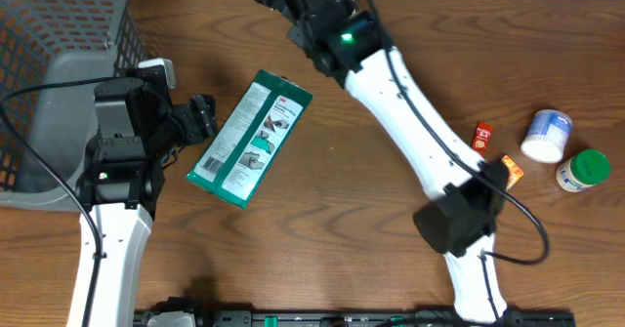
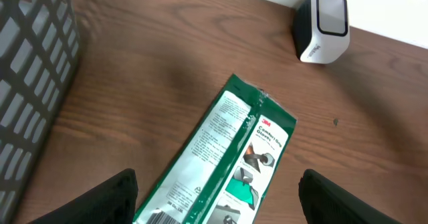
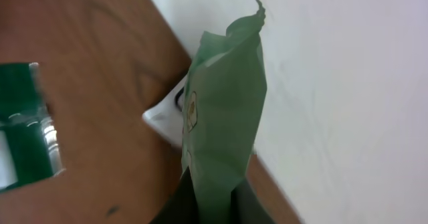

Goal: Scan the item barcode
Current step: 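Lift the wipes packet up to the scanner with the right gripper, then carry the wipes packet right and release it beside the tubs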

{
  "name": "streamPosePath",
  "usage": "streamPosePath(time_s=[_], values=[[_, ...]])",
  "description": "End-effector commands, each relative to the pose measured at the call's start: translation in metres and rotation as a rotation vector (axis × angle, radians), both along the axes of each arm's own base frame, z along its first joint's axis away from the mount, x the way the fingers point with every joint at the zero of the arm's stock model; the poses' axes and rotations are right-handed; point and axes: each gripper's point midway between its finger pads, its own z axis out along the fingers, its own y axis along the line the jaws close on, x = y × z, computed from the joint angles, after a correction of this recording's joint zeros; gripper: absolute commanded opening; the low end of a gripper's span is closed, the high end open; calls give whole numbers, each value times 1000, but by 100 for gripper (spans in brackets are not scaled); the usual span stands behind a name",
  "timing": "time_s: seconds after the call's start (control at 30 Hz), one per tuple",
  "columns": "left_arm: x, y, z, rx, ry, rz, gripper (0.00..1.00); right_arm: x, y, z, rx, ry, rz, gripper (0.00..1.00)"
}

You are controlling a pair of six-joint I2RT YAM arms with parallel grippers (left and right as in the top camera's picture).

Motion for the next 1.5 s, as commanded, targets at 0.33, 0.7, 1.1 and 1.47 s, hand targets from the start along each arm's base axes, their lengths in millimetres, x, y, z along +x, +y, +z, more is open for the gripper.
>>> streamPosePath(time_s=[0.33,0.7,1.1,1.47], values=[[0,3,2,17,-9,4,79,93,21,-91,-526,-235,169,1],[0,3,2,17,-9,4,80,128,-6,-132,-572,-254,184,1],[0,3,2,17,-9,4,80,134,7,-136,-484,-274,312,1],[0,3,2,17,-9,5,80,137,-9,-142,-262,-230,152,1]])
